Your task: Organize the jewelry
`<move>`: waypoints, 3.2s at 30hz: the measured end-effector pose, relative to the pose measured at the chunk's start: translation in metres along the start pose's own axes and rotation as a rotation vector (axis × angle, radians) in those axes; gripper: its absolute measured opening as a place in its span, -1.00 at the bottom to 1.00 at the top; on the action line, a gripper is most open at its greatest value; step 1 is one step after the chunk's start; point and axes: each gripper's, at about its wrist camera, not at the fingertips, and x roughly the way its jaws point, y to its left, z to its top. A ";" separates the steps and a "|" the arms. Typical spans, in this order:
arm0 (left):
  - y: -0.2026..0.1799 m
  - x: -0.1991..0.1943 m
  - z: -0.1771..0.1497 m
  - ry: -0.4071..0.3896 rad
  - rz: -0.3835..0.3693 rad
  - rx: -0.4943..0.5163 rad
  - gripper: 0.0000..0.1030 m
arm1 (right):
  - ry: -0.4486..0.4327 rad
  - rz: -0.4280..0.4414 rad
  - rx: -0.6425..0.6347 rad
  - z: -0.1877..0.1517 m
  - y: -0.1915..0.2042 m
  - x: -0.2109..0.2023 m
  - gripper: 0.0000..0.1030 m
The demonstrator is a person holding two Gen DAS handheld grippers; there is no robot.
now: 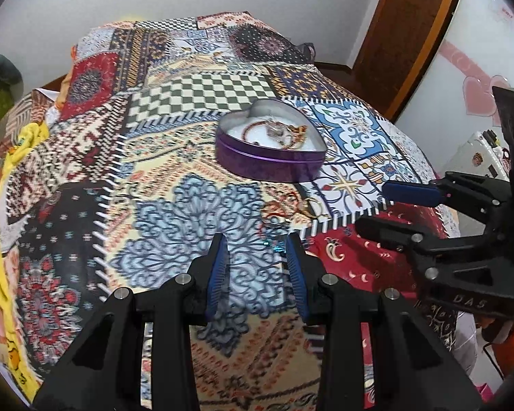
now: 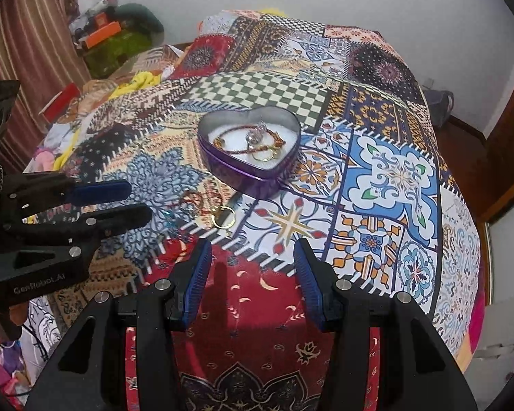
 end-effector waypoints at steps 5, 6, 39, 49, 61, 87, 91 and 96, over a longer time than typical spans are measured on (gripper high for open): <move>-0.002 0.015 0.001 0.025 -0.003 -0.006 -0.33 | 0.011 0.004 0.002 -0.001 -0.003 0.004 -0.11; -0.002 0.017 0.001 0.028 -0.008 -0.010 -0.37 | 0.012 0.006 0.002 -0.001 -0.003 0.004 -0.11; 0.008 0.003 -0.001 0.009 -0.082 -0.045 -0.74 | 0.040 0.018 -0.175 0.019 0.026 0.040 -0.74; -0.010 0.021 -0.008 0.067 -0.046 0.017 -0.71 | 0.018 0.016 -0.096 0.012 0.006 0.025 -0.85; -0.007 0.018 -0.006 0.043 0.001 -0.009 -0.89 | -0.041 0.031 -0.051 0.011 -0.004 0.001 -0.85; -0.016 -0.088 0.047 -0.279 -0.037 -0.001 -0.89 | -0.216 0.026 0.007 0.035 -0.014 -0.056 -0.85; -0.016 -0.095 0.058 -0.316 -0.042 0.002 -0.89 | -0.243 0.028 0.013 0.042 -0.017 -0.061 -0.85; -0.014 -0.101 0.073 -0.361 -0.046 0.003 -0.89 | -0.268 0.031 0.021 0.050 -0.019 -0.064 -0.85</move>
